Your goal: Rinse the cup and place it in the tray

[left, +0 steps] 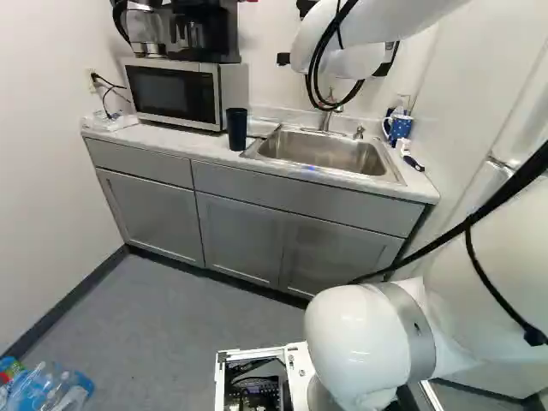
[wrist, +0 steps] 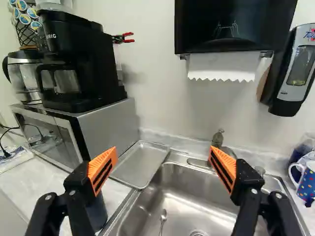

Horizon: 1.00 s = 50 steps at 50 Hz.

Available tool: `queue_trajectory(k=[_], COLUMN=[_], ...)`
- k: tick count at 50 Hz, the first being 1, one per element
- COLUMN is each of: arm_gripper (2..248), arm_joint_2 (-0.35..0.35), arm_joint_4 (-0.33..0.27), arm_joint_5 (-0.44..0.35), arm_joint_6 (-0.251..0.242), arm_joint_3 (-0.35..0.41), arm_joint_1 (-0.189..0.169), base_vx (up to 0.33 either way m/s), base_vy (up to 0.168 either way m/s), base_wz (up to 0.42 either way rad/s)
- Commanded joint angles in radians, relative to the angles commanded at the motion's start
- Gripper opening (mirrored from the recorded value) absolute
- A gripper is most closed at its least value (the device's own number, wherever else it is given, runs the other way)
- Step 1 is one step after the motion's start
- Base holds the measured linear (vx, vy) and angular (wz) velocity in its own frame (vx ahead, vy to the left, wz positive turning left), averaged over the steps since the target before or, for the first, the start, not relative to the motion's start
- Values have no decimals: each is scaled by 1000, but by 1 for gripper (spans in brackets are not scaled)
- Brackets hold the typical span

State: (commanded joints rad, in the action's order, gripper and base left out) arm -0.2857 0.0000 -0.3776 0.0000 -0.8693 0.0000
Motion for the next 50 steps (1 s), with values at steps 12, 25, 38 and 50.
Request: queue_trajectory(k=[12, 25, 38, 50], arm_gripper=[247, 247, 247, 247], arm_joint_2=[0, 0, 0, 0], arm_joint_4=[0, 0, 0, 0], arm_joint_5=[0, 0, 0, 0], arm_joint_6=[0, 0, 0, 0], arm_joint_3=[0, 0, 0, 0], arm_joint_1=[0, 0, 0, 0], base_vx=[79, 95, 65, -8], base_vy=[-20, -42, -19, 0], base_wz=[113, 28, -4, 1])
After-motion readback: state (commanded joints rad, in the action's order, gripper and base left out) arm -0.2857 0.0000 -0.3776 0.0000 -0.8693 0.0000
